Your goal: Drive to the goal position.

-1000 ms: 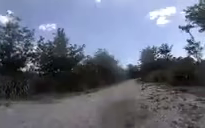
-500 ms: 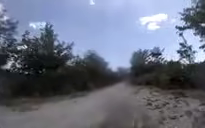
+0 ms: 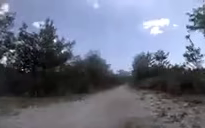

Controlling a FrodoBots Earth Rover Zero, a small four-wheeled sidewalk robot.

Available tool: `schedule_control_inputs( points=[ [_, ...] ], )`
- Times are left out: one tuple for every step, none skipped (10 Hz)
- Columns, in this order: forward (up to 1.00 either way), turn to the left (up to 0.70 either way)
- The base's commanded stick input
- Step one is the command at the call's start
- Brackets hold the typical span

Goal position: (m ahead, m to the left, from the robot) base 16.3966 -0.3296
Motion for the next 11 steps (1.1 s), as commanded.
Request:
schedule_control_inputs(
  points=[
    [0.85,0.0],
    [0.85,0.0],
    [0.85,0.0],
    [0.85,0.0],
    [0.85,0.0],
    [0.85,0.0],
    [0.85,0.0],
    [0.85,0.0],
    [0.85,0.0],
    [0.85,0.0],
    [0.85,0.0]
  ],
)
